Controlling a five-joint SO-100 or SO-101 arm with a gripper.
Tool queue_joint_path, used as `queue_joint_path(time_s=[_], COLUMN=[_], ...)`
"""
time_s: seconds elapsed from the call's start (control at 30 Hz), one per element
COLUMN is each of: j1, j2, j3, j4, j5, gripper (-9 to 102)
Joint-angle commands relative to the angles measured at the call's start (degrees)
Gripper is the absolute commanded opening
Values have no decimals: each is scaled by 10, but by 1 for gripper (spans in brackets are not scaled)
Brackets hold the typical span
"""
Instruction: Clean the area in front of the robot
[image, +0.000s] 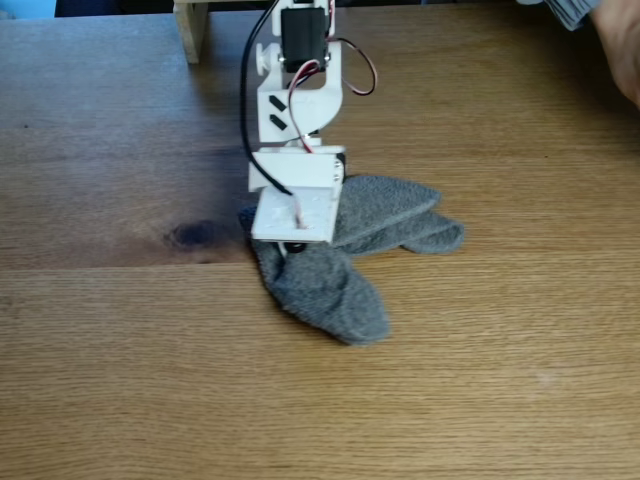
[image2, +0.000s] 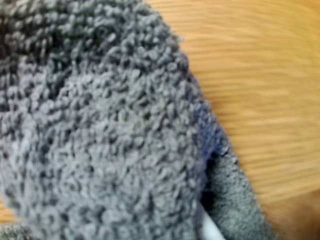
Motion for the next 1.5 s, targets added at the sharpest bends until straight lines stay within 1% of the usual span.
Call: queue_joint_path(time_s=[0.0, 0.1, 0.2, 0.3, 0.37, 0.4, 0.47, 0.6, 0.67, 0.77, 0.9, 0.93, 1.0, 1.13, 1.3, 1.4, 1.47], j1=[73, 68, 45, 12, -12, -25, -53, -104, -117, -116, -94, -87, -73, -42, 3, 34, 56], j2=[51, 87, 130, 165, 187, 200, 221, 236, 214, 162, 85, 67, 34, -28, -112, -134, -134], j3=[-18, -17, -16, -15, -4, 8, 42, 131, 165, 203, 192, 178, 134, 6, -169, -249, -285], j4=[101, 250, 369, 444, 461, 457, 420, 293, 220, 91, -69, -100, -137, -145, -111, -54, 36], j5=[35, 47, 58, 64, 60, 54, 36, -3, -11, -21, -42, -49, -54, -48, -42, -31, -1], gripper=[0, 0, 0, 0, 0, 0, 0, 0, 0, 0, 0, 0, 0, 0, 0, 0, 0])
